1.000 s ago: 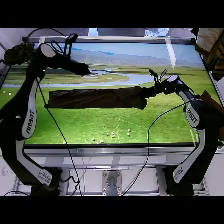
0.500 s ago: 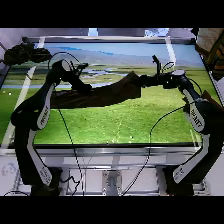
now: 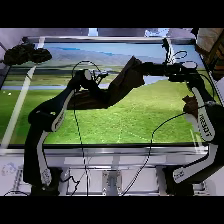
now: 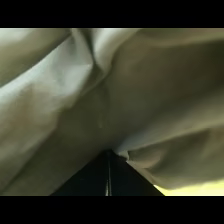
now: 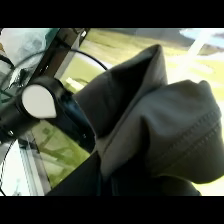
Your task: Fold the shirts.
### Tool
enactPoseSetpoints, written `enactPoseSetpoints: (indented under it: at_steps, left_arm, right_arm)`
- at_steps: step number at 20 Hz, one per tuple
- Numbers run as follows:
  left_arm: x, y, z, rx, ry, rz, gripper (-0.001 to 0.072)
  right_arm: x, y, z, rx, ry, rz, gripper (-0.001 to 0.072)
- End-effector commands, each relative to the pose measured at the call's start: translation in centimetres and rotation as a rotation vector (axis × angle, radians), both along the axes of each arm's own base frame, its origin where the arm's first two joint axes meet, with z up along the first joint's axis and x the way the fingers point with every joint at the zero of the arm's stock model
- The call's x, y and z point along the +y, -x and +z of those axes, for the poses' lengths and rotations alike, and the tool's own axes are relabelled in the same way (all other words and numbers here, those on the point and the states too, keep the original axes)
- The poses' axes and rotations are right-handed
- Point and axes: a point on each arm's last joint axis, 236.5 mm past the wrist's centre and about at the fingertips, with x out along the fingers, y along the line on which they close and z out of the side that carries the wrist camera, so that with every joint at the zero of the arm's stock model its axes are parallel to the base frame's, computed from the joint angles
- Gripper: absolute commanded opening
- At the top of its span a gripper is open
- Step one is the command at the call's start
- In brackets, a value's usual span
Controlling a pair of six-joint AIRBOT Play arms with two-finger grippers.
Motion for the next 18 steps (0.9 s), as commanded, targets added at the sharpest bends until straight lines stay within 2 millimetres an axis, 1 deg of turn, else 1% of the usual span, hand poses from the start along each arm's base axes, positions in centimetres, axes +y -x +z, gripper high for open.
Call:
enactPoseSetpoints:
  at_steps: [1,2,4,5,7,8,10,11,12,15,16,18]
  left_arm:
    - [-5.1,1.1,0.7,-0.040,0.072,-0.044,0.0012]
    - [-5.8,1.0,1.5,-0.059,0.080,-0.058,0.0013]
    - [-6.1,0.2,4.0,-0.083,0.095,-0.073,0.0023]
    - [-5.5,-0.3,5.5,-0.093,0.087,-0.072,0.0023]
    - [-2.7,-1.7,8.4,-0.143,0.027,-0.047,0.0026]
    - [-0.9,-2.4,10.2,-0.183,-0.009,-0.031,0.0096]
    - [2.6,-3.2,14.3,-0.247,-0.057,0.019,0.0495]
    - [4.7,-3.6,16.4,-0.285,-0.091,0.047,0.0534]
    - [6.8,-4.0,18.3,-0.330,-0.133,0.070,0.0535]
    - [13.3,-5.5,24.0,-0.490,-0.261,0.196,0.0534]
    - [15.0,-5.8,25.6,-0.531,-0.282,0.237,0.0534]
    - [17.4,-6.2,28.3,-0.596,-0.294,0.312,0.0534]
  right_arm:
    - [-0.4,-0.2,3.1,-0.081,0.008,-0.045,0.0029]
    - [-0.4,0.0,3.3,-0.082,0.012,-0.046,0.0028]
    - [-0.4,0.2,3.4,-0.064,0.015,-0.049,0.0028]
    - [-0.4,0.2,3.4,-0.053,0.008,-0.051,0.0028]
    - [-0.2,0.1,3.4,-0.036,0.001,-0.057,0.0028]
    - [0.0,0.2,3.4,-0.030,-0.002,-0.054,0.0028]
    - [1.4,0.7,3.4,-0.024,-0.004,-0.031,0.0028]
    - [2.5,1.0,3.4,-0.026,-0.003,-0.017,0.0028]
    - [3.7,1.2,3.4,-0.031,-0.001,-0.008,0.0028]
    - [8.6,1.1,2.9,-0.076,0.043,-0.032,0.0028]
    - [10.4,1.0,2.4,-0.102,0.076,-0.047,0.0028]
    - [14.1,1.1,1.6,-0.171,0.139,-0.082,0.0028]
